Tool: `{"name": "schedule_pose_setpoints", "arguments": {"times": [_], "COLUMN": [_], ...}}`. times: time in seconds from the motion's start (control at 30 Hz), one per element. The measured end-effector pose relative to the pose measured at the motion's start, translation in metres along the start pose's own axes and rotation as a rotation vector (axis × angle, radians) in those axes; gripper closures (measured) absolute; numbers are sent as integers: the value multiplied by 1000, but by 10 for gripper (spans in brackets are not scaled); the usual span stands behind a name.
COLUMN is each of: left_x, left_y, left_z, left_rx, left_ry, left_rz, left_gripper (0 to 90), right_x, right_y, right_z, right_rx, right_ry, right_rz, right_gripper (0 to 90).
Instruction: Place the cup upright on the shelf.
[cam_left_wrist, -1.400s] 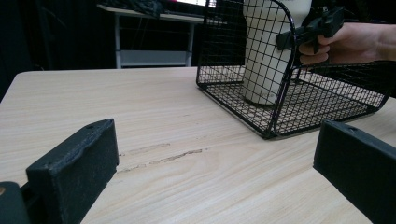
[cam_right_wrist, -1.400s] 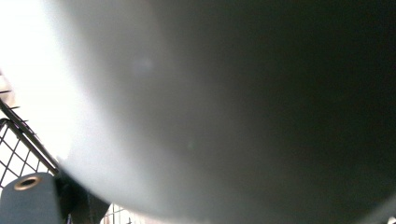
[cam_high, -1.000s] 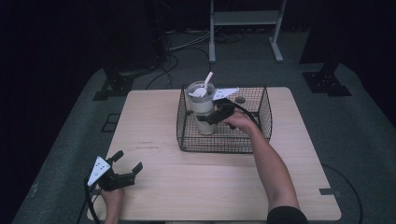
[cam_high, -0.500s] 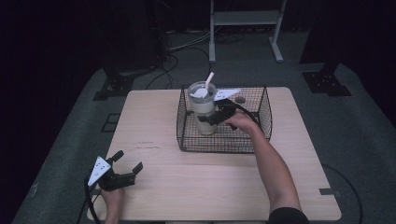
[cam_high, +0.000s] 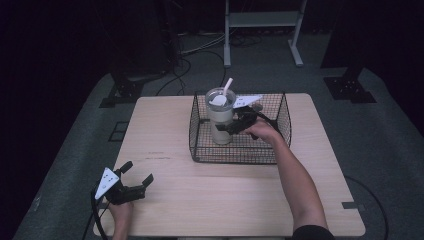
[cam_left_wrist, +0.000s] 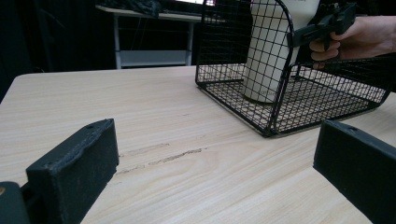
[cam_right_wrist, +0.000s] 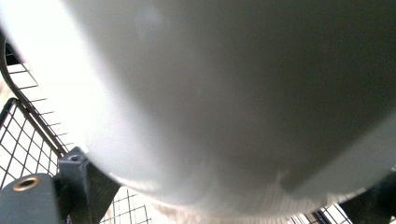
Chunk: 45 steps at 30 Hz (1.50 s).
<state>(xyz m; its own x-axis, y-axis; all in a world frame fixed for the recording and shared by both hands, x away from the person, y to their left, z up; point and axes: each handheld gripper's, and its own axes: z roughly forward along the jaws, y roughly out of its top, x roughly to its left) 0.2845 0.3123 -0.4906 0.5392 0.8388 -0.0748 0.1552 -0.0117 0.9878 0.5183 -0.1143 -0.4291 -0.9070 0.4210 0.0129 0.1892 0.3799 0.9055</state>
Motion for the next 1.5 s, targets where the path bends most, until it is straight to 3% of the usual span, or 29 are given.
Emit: {"name": "schedule_pose_setpoints", "arguments": {"times": [0.7, 1.5], "left_x": [-1, -1], "left_y": [0, 0], "left_z": [0, 0], "left_rx": [-1, 2], "left_ry": [-3, -1], "left_rz": [4, 11], "left_gripper": [0, 0], "right_x": [6, 12], "right_y": [0, 7], "right_z": [-14, -47], "right_rx": [17, 30], "right_ry": [-38, -100], "right_rz": [-1, 5], "right_gripper": [85, 87]}}
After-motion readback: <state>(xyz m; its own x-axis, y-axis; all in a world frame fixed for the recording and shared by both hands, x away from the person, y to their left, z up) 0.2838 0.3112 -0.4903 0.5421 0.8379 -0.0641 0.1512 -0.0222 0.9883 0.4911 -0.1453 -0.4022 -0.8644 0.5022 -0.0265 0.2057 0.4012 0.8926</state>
